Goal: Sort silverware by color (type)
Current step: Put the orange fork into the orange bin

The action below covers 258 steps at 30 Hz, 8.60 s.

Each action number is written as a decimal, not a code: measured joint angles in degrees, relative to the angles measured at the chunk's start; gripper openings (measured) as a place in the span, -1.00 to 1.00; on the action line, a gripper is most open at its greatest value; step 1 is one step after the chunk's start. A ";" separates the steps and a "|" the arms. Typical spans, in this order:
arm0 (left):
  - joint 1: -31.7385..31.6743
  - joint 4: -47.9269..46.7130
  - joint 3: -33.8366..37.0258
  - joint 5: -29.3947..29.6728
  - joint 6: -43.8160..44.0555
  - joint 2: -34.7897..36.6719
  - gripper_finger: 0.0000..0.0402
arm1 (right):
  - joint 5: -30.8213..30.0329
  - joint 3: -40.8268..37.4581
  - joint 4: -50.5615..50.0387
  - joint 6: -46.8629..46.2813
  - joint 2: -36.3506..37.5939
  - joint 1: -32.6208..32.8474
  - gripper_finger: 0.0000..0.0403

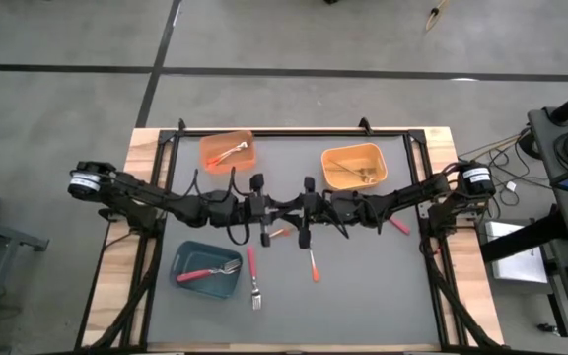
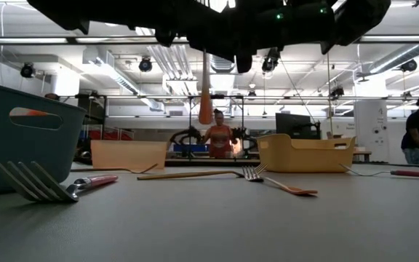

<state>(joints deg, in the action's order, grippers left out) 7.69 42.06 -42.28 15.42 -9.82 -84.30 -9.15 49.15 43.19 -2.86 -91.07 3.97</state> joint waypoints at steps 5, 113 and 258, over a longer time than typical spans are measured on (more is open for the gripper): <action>-0.01 0.13 0.00 0.03 -0.43 0.92 -0.99 | 0.11 0.00 -2.08 0.36 0.00 -0.02 -0.33; -11.50 -80.66 -37.64 0.94 60.50 -27.10 -0.80 | -9.61 -13.70 -50.96 20.07 46.25 -5.77 -0.96; -55.06 -42.22 -7.33 -21.07 -13.82 -0.91 -1.00 | 6.66 -6.14 -30.99 19.26 18.51 -28.17 -0.96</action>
<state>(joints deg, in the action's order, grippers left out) -47.37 -0.15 -49.61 -5.65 -23.64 -85.21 -2.48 43.00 12.20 16.40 -72.55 -24.20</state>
